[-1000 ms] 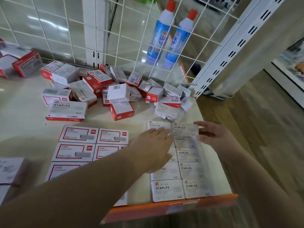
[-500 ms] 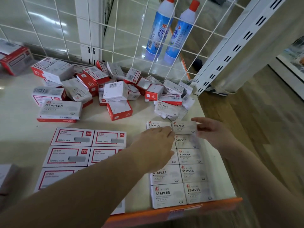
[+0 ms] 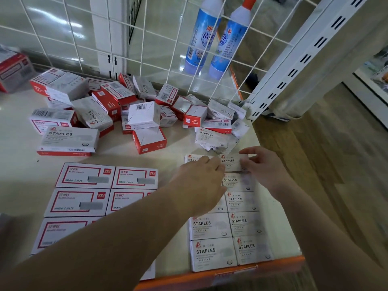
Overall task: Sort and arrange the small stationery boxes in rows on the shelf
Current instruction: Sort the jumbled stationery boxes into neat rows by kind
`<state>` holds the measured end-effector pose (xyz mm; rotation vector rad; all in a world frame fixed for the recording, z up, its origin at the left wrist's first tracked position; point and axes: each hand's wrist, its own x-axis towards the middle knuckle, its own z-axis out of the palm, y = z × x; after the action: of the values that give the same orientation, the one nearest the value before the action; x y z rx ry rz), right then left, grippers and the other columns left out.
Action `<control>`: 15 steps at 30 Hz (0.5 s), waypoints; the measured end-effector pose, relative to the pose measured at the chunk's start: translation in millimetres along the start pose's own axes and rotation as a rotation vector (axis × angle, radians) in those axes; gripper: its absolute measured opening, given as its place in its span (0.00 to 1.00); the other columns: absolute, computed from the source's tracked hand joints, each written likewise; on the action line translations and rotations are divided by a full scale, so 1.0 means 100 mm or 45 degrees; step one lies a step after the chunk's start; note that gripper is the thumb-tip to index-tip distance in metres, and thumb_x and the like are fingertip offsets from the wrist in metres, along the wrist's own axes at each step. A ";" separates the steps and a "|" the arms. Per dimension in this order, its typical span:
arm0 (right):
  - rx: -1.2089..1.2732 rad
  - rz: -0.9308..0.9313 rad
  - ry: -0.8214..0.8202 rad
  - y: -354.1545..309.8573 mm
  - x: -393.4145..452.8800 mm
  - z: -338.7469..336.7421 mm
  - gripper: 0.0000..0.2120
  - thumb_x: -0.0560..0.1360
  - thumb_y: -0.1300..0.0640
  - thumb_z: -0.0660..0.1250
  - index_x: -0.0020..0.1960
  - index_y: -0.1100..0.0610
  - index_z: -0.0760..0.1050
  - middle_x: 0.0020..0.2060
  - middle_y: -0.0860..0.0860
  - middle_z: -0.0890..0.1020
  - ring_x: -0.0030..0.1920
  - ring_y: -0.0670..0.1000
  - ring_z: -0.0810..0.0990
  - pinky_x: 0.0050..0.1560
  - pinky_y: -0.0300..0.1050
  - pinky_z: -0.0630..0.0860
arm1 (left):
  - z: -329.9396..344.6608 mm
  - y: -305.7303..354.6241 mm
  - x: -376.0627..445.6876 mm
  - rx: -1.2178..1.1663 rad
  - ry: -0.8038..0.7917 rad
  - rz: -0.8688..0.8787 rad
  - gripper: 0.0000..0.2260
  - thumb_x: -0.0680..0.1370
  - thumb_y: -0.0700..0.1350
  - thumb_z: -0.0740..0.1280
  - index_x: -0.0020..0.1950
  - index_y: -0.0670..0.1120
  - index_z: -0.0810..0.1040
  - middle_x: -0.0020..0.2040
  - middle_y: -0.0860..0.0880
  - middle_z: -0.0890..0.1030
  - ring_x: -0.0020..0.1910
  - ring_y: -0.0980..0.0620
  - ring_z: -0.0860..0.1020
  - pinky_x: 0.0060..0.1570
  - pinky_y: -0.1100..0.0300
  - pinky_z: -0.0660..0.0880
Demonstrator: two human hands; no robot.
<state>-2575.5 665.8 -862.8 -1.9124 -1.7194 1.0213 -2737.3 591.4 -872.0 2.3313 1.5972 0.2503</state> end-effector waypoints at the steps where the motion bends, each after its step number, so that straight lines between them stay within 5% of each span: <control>1: 0.017 0.002 0.026 0.00 0.01 0.01 0.06 0.76 0.62 0.66 0.49 0.52 0.76 0.39 0.53 0.81 0.38 0.50 0.80 0.38 0.41 0.76 | 0.00 0.00 0.00 -0.005 0.004 -0.002 0.24 0.81 0.55 0.50 0.75 0.46 0.55 0.69 0.50 0.62 0.66 0.51 0.62 0.61 0.53 0.67; 8: 0.171 0.045 0.027 -0.03 0.02 -0.04 0.07 0.75 0.65 0.65 0.49 0.55 0.77 0.38 0.55 0.81 0.37 0.50 0.79 0.36 0.39 0.74 | 0.03 0.00 -0.02 0.018 0.022 0.015 0.24 0.81 0.55 0.51 0.74 0.46 0.56 0.68 0.50 0.62 0.65 0.51 0.63 0.59 0.55 0.67; 15: 0.215 0.100 -0.174 0.02 0.02 -0.13 0.07 0.74 0.67 0.66 0.46 0.55 0.78 0.31 0.52 0.81 0.37 0.52 0.80 0.48 0.45 0.77 | 0.05 -0.01 -0.02 0.050 0.025 0.013 0.24 0.81 0.55 0.51 0.74 0.45 0.58 0.67 0.50 0.63 0.64 0.51 0.63 0.59 0.55 0.67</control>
<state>-2565.3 669.7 -855.9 -1.8534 -1.5820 1.3100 -2737.3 589.7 -876.8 2.3737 1.6141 0.2474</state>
